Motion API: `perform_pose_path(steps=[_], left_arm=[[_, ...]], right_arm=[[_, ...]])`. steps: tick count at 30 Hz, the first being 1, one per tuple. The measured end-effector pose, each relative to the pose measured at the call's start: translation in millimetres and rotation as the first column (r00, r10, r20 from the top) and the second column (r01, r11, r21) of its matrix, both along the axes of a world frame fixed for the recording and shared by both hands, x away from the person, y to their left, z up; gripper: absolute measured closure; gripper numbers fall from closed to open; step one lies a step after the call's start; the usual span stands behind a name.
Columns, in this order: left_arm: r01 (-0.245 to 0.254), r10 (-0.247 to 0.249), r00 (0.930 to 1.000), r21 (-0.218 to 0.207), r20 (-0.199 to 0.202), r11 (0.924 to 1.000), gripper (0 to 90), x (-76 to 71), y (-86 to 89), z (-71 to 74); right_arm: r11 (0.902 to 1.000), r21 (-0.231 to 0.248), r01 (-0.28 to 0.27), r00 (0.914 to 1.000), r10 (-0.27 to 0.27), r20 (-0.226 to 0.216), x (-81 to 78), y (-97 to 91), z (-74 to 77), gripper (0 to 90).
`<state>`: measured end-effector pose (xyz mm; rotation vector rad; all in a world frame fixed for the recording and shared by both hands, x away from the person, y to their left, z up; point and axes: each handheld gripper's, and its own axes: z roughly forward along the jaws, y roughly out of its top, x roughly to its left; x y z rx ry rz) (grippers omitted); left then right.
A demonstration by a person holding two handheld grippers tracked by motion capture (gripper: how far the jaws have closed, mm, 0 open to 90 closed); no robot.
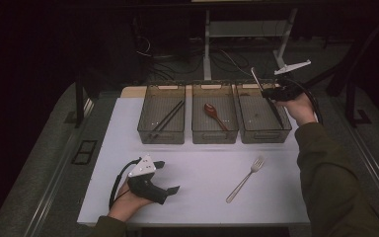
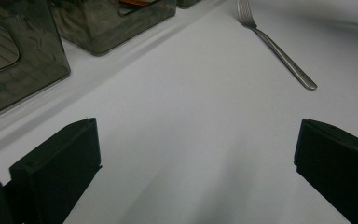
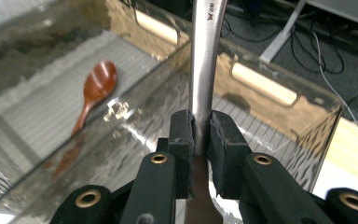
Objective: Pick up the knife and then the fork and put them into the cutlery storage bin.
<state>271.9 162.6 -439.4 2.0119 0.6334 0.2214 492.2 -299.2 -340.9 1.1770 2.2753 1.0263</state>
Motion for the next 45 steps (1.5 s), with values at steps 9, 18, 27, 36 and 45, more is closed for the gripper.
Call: perform_pose_path(steps=[9,18,27,36,45], left_arm=[[0.003,-0.003,1.0000,0.005,-0.003,1.0000,0.0,-0.1,-0.9,0.0],[0.004,-0.004,1.0000,0.005,-0.006,1.0000,0.0,0.0,-1.0,-0.6],[0.006,-0.006,1.0000,0.003,-0.003,1.0000,0.0,-0.6,-0.7,0.0],[0.007,-0.007,1.0000,0.004,-0.002,1.0000,0.0,-0.6,-1.0,0.2],[0.009,-0.009,1.0000,0.010,-0.003,0.9999,0.0,-0.5,-1.6,-0.5]], right_arm=[[0.9998,-0.015,-0.009,0.9977,0.008,-0.068,-0.4,-2.6,-23.1,78.7],[0.9989,-0.045,-0.014,0.9918,0.008,-0.128,2.6,-0.5,-40.6,78.5],[0.9968,-0.077,-0.022,0.9873,0.010,-0.158,6.0,10.0,-47.1,67.2],[0.9997,0.016,0.019,0.9957,-0.017,-0.091,-7.0,0.2,-29.2,48.8],[0.9927,0.119,-0.020,0.9994,0.024,-0.026,-50.8,-7.6,-10.0,46.3]])
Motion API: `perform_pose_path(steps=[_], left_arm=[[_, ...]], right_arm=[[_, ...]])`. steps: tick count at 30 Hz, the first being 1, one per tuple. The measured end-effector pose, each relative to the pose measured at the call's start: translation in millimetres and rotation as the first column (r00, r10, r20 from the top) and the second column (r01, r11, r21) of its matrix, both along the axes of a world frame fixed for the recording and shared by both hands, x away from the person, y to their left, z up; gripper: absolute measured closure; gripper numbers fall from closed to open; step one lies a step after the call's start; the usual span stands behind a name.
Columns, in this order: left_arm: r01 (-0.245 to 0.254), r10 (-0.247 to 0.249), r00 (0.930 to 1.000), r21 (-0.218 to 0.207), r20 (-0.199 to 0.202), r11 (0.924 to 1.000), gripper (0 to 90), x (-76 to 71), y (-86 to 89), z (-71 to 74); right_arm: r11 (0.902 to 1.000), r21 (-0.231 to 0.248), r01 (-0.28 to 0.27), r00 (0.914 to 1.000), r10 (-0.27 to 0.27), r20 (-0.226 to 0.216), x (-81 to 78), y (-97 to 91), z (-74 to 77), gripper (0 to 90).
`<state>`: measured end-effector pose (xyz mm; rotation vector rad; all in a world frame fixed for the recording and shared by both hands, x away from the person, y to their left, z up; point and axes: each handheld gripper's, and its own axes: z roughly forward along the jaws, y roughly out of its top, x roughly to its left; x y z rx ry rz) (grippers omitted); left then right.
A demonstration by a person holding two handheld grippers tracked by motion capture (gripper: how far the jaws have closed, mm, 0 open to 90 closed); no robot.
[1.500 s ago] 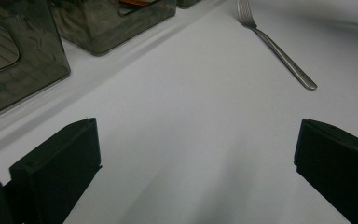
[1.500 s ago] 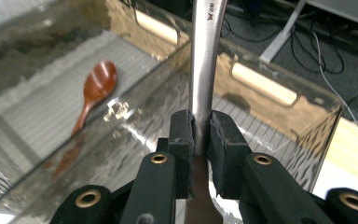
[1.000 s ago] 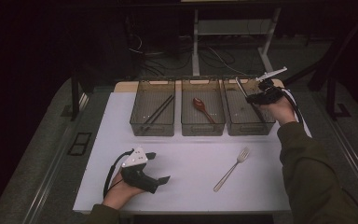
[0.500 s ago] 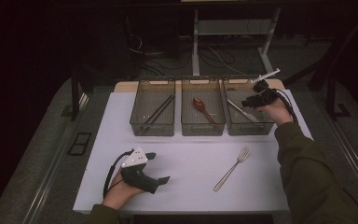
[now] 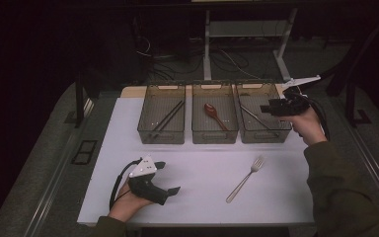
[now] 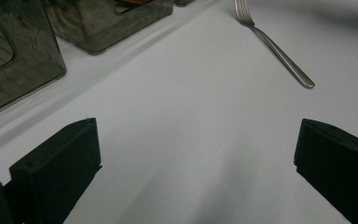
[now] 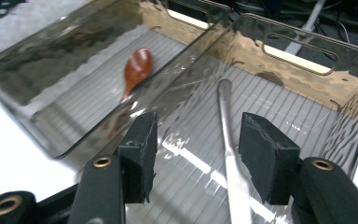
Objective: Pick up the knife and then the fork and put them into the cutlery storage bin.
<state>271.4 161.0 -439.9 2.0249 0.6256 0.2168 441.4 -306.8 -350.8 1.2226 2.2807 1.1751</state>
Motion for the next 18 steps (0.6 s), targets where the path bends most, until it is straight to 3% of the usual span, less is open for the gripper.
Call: perform_pose_path(steps=[3,10,14,18], left_arm=[[-0.001,0.001,1.0000,0.002,-0.002,1.0000,0.0,0.2,0.1,-0.3],[-0.008,0.008,1.0000,-0.005,-0.003,1.0000,0.0,0.3,1.0,0.0],[-0.007,0.007,1.0000,-0.005,-0.006,1.0000,0.0,0.0,0.9,0.0],[-0.004,0.004,1.0000,0.000,-0.007,1.0000,0.0,0.3,0.5,-0.3]], right_arm=[[0.9993,0.026,-0.026,0.9997,0.025,0.004,-16.1,-0.4,2.4,46.3],[0.9959,0.022,-0.088,0.9960,0.087,0.017,-46.5,5.7,-1.1,48.9],[0.9942,0.004,-0.108,0.9938,0.107,0.030,-61.5,10.2,-4.3,56.4],[0.9914,-0.001,-0.131,0.9913,0.131,0.013,-75.1,13.8,-10.3,66.7]])
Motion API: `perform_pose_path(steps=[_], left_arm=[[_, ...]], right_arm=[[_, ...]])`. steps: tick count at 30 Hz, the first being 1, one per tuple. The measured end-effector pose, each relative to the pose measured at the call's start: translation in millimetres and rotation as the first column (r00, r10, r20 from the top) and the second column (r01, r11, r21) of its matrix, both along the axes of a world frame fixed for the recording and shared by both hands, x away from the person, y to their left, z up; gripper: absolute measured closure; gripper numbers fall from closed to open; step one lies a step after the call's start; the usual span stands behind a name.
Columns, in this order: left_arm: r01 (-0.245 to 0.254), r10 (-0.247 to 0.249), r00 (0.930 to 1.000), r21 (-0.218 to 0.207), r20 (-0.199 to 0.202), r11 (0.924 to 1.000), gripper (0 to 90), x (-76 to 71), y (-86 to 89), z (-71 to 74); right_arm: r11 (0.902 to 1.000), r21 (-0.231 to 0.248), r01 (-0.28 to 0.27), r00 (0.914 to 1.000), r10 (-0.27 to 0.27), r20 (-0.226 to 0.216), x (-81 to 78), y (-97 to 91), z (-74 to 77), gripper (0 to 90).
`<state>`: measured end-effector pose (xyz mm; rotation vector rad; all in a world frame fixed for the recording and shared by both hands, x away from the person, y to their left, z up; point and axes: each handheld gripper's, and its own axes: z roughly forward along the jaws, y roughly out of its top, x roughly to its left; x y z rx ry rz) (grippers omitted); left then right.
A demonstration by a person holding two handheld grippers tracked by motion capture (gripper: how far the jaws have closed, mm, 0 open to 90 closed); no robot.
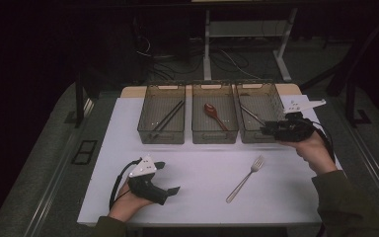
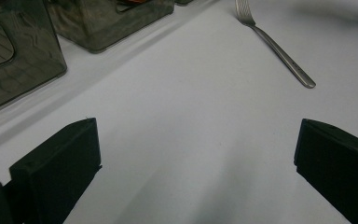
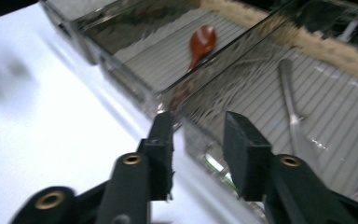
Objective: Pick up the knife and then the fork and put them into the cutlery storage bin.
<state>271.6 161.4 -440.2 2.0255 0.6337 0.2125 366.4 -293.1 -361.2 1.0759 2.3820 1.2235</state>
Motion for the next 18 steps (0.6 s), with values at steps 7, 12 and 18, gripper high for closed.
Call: perform_pose_path(steps=[7,12,18], left_arm=[[0.000,0.000,1.0000,0.002,0.001,1.0000,0.0,-0.4,-1.1,-0.2],[0.000,0.000,1.0000,0.002,0.004,1.0000,0.0,-0.6,-0.7,-0.4],[-0.003,0.003,1.0000,-0.002,0.001,1.0000,0.0,-0.5,-1.2,-0.6]], right_arm=[[0.9960,-0.057,-0.068,0.9964,0.065,-0.055,-12.1,12.6,-21.3,81.8],[0.9895,-0.106,-0.098,0.9893,0.085,-0.119,-11.7,24.5,-38.3,88.8],[0.9746,-0.192,-0.116,0.9829,0.085,-0.163,-7.6,38.1,-57.0,88.9]])
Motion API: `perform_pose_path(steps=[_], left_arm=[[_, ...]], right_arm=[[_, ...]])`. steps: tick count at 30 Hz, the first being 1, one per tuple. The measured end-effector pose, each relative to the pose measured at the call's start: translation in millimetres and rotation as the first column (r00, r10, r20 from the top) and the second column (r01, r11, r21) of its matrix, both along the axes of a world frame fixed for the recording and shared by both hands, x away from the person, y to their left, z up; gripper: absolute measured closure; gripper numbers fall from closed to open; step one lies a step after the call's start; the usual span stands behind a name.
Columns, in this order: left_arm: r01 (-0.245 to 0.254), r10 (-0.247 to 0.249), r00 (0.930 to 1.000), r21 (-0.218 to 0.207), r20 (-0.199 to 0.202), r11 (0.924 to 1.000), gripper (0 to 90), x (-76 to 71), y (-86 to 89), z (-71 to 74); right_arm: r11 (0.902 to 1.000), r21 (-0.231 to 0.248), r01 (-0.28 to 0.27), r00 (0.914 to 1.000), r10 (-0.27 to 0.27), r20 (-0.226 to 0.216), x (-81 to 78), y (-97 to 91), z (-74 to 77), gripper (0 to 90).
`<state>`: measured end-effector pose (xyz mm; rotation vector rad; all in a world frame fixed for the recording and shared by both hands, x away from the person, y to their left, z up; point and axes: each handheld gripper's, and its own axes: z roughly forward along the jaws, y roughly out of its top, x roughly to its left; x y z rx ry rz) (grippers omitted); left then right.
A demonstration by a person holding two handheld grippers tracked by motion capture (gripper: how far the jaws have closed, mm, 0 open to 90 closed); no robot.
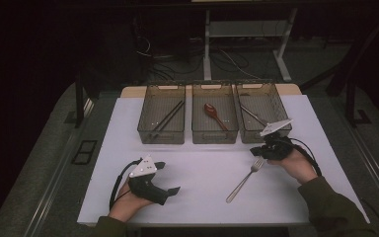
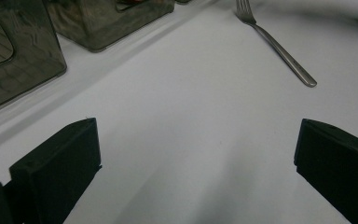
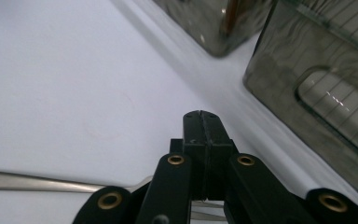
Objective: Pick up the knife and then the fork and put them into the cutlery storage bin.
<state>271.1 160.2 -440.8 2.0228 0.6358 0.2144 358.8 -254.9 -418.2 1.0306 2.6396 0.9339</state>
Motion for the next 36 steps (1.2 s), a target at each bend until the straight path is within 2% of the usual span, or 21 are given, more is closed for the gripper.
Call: perform_pose_path(steps=[3,8,14,28,36], left_arm=[[0.009,-0.009,1.0000,0.010,0.002,0.9999,0.0,0.0,-0.5,0.1],[0.008,-0.008,1.0000,0.011,0.001,0.9999,0.0,0.1,-0.8,-0.1],[0.009,-0.009,1.0000,0.010,0.001,0.9999,0.0,0.5,-1.3,-0.6],[0.009,-0.009,1.0000,0.009,0.001,0.9999,0.0,0.3,-1.5,0.3],[0.009,-0.009,1.0000,0.005,0.003,1.0000,0.0,-0.4,-1.4,0.7]], right_arm=[[0.9993,-0.037,-0.010,0.9999,0.010,0.005,-0.1,3.7,-4.3,88.9],[0.9984,-0.056,0.004,0.9999,-0.003,0.016,3.3,6.2,-5.5,88.9],[0.9923,-0.122,0.021,0.9998,-0.021,0.002,5.6,5.4,-12.2,88.9],[0.9880,-0.151,0.030,0.9989,-0.035,-0.030,1.0,-7.7,-10.5,88.9],[0.9879,-0.151,0.035,0.9975,-0.043,-0.056,-9.4,-19.2,-9.8,88.9]])
